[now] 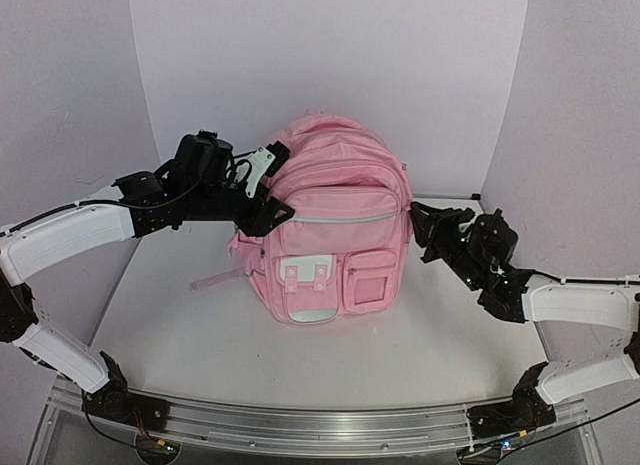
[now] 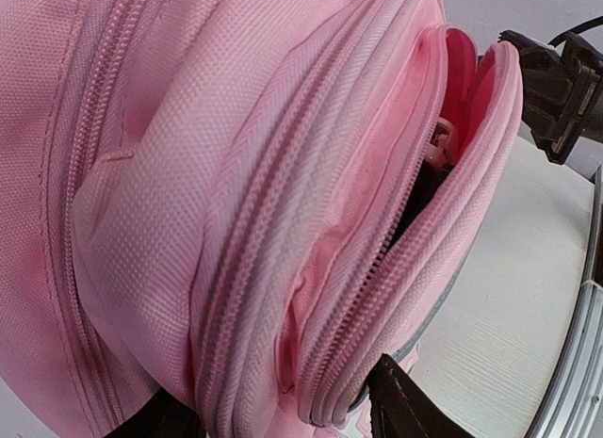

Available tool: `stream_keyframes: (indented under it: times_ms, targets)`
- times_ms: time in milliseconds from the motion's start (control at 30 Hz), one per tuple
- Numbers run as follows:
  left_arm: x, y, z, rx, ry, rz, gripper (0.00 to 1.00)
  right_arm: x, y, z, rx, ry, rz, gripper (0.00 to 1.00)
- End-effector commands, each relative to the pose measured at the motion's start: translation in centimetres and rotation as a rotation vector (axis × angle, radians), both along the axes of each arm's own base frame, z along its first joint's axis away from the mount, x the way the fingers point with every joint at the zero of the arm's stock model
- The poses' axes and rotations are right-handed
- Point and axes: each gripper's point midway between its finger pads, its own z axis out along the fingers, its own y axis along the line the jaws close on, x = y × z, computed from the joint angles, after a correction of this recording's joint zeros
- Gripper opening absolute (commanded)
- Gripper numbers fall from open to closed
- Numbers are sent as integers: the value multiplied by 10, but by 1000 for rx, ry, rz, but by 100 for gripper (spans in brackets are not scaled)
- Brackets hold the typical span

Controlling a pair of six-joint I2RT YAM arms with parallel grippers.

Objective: Pack the student bag
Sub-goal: Zip the student bag at the center of the board.

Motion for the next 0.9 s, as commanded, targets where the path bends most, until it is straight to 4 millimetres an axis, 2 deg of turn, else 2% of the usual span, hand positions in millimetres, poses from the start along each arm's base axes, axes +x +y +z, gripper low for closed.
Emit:
stream_keyframes:
  times_ms: [0, 200, 500, 733, 867]
  targets:
    - [-4, -10, 13, -33, -11, -48, 57, 5, 4, 29, 19, -78, -13, 2]
    - [-6, -11, 14, -43, 1, -55, 56, 10, 0, 47, -33, -129, -58, 0]
    - [-10, -13, 18, -62, 8, -76, 54, 13, 5, 110, -251, -272, -157, 0]
    - [-9, -19, 22, -89, 18, -82, 54, 10, 39, 138, -473, -361, -136, 0]
    - [-11, -25, 24, -118, 33, -102, 54, 1, 66, 138, -590, -395, -110, 0]
